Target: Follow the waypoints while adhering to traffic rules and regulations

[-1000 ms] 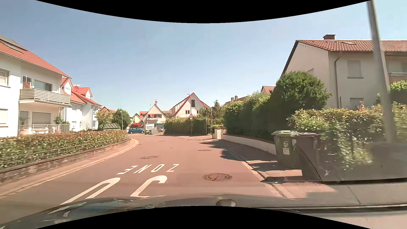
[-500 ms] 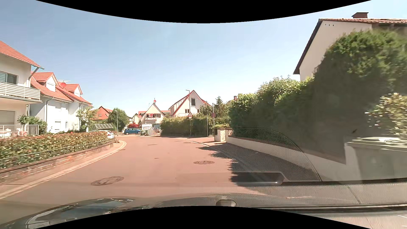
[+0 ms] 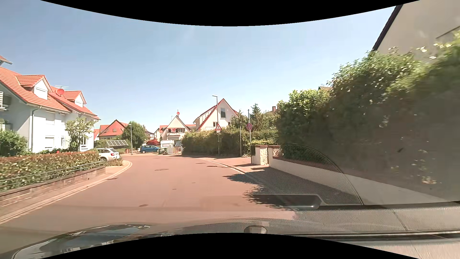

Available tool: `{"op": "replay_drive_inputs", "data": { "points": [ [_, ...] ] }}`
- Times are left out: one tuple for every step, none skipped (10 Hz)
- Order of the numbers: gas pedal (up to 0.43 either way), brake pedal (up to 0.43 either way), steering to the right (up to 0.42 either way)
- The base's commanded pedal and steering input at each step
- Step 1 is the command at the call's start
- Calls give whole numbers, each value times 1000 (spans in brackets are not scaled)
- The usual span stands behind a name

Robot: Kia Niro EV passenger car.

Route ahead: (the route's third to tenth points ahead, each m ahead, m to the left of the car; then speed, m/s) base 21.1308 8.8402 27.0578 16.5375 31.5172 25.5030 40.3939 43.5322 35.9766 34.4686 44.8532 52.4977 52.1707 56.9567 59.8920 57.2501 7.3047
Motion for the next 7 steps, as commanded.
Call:
{"op": "replay_drive_inputs", "data": {
  "points": [
    [20,0,-66],
    [20,0,-75],
    [20,0,-80],
    [20,0,-85],
    [20,0,-89],
    [20,0,-92],
    [20,0,-95]
  ]
}}
